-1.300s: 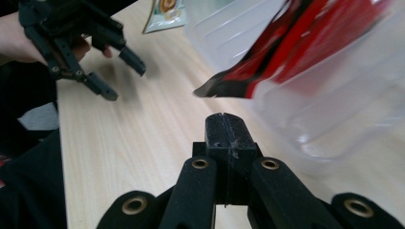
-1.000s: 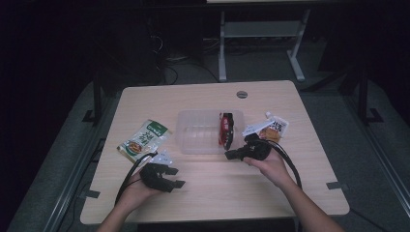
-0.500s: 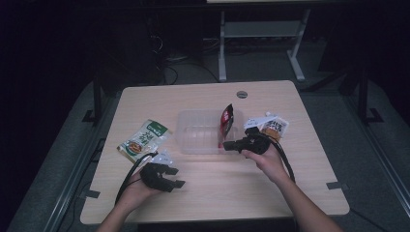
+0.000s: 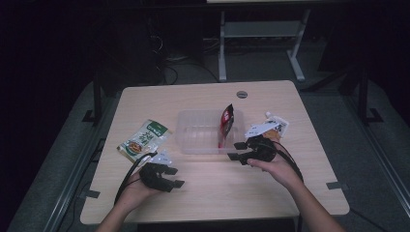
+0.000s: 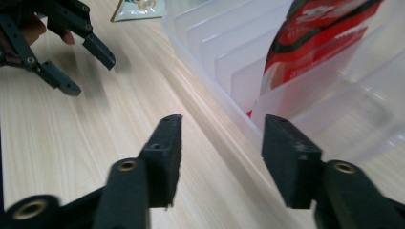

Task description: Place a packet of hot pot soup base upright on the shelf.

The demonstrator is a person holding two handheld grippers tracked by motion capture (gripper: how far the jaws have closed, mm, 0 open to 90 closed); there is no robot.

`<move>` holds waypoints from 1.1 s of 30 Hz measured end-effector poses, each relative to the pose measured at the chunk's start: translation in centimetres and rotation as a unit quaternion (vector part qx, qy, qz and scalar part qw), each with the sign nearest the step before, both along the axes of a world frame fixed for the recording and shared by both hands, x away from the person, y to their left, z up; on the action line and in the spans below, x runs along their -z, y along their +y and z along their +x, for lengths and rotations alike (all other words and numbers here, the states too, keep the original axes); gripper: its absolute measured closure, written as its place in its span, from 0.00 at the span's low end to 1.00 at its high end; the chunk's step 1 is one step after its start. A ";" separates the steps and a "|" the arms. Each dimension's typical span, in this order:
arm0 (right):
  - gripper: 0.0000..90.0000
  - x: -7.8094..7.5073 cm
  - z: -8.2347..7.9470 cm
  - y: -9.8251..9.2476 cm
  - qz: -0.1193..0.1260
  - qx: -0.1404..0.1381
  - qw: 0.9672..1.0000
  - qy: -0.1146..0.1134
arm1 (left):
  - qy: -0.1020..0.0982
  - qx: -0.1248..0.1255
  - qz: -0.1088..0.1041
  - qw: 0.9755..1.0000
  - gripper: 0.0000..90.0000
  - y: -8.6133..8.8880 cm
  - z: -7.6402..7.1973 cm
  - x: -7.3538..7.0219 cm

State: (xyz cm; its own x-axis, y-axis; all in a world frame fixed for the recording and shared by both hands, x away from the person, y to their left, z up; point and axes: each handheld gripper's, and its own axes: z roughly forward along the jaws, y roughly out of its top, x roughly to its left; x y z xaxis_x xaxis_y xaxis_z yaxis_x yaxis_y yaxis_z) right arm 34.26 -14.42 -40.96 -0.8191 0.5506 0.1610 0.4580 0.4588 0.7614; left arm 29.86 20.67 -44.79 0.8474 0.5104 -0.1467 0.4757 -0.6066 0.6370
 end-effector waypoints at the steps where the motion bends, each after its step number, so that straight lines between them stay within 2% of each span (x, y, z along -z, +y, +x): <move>1: 0.55 -0.2 -0.1 -0.1 -0.002 0.004 1.000 0.004 | -0.001 -0.001 -0.002 1.000 0.47 0.0 0.0 0.0; 4: 0.55 -0.8 -0.7 -0.8 -0.001 0.002 1.000 -0.014 | 0.000 0.000 -0.002 1.000 0.47 0.0 0.0 0.1; 11: 0.57 -0.6 -2.0 -3.5 -0.004 0.024 1.000 -0.017 | 0.000 0.004 0.001 1.000 0.47 0.0 -0.1 0.0; 15: 0.62 -0.6 -2.2 -5.4 0.003 0.041 0.999 -0.015 | -0.001 0.003 -0.001 1.000 0.47 -0.1 -0.1 0.1; 18: 0.69 -0.8 -1.9 -6.4 -0.003 0.056 0.998 -0.026 | -0.002 0.003 -0.002 1.000 0.47 -0.1 0.0 0.0; 20: 0.74 -0.7 -1.3 -7.3 0.002 0.059 0.998 -0.009 | -0.001 0.004 0.001 1.000 0.47 0.0 0.0 0.0; 21: 0.78 -0.7 -1.0 -7.6 0.000 0.065 0.998 -0.013 | -0.001 0.004 0.000 1.000 0.47 0.0 0.0 0.1; 23: 0.85 -0.6 -0.4 -8.3 -0.010 0.084 0.996 -0.008 | -0.001 0.005 0.001 1.000 0.47 0.0 0.0 0.1; 25: 0.98 -0.6 0.3 -8.9 -0.023 0.095 0.995 -0.004 | -0.001 0.004 0.001 1.000 0.47 0.0 0.0 0.0; 26: 1.00 -0.6 0.7 -9.1 -0.027 0.098 0.995 0.010 | -0.001 0.004 0.001 1.000 0.47 0.0 0.0 0.0; 29: 1.00 -0.4 2.1 -9.6 -0.034 0.114 0.993 0.029 | 0.002 0.004 0.003 1.000 0.47 -0.1 0.0 0.0; 33: 1.00 0.4 4.3 -10.0 -0.054 0.123 0.990 0.044 | 0.003 0.002 0.001 1.000 0.47 -0.1 0.0 0.1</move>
